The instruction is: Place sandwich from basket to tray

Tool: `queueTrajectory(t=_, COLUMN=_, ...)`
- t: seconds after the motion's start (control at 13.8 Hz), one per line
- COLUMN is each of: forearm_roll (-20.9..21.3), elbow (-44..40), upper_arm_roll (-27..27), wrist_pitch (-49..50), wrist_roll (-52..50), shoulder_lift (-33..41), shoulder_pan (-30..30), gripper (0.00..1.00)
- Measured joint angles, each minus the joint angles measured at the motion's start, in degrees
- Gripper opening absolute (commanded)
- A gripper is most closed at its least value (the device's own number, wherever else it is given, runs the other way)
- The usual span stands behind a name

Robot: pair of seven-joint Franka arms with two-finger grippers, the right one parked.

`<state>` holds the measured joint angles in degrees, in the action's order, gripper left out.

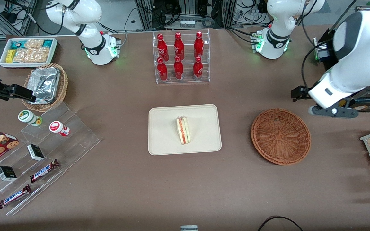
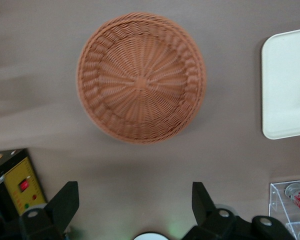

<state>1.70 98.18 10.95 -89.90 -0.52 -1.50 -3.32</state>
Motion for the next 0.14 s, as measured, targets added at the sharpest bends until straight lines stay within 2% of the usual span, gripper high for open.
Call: queueTrajectory(t=0.14, forearm_roll=-0.1, elbow=-1.7, upper_arm_roll=-3.8, wrist_pitch=2.4, wrist_roll=0.8, shoulder_lift=0.9, shoulder_pan=1.9, gripper=1.0)
